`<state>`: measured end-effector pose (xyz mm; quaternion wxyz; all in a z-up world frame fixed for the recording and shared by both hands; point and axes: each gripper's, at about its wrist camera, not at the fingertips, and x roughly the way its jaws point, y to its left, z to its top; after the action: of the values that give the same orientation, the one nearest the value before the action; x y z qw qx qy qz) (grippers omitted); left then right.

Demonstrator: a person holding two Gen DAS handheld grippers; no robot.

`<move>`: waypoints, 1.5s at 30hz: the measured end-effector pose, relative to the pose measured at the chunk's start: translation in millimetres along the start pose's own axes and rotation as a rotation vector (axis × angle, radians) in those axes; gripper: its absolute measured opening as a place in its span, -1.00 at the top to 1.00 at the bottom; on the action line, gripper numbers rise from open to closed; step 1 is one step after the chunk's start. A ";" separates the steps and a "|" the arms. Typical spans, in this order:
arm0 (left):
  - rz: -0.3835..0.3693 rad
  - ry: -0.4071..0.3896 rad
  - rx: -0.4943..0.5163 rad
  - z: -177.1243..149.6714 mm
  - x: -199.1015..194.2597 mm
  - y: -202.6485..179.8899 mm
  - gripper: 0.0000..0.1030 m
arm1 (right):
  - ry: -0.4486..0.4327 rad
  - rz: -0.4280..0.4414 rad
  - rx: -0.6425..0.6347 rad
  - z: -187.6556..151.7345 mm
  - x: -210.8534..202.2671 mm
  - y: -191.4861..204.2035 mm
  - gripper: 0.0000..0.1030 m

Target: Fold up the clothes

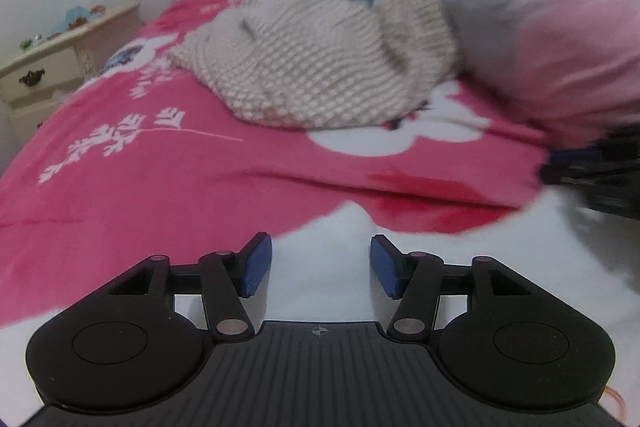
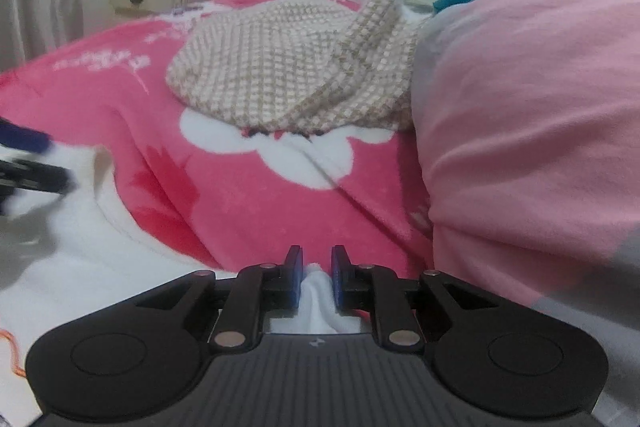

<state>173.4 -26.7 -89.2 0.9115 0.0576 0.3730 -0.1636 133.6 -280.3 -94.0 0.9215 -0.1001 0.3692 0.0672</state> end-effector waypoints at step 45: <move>0.089 -0.144 -0.445 14.7 -113.5 18.1 -0.24 | -0.378 0.156 0.336 -11.5 -284.5 -80.7 0.07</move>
<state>113.4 15.9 0.3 0.9322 -0.1402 0.3312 -0.0408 -62.5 -375.6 106.1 0.9698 0.0972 0.2032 0.0932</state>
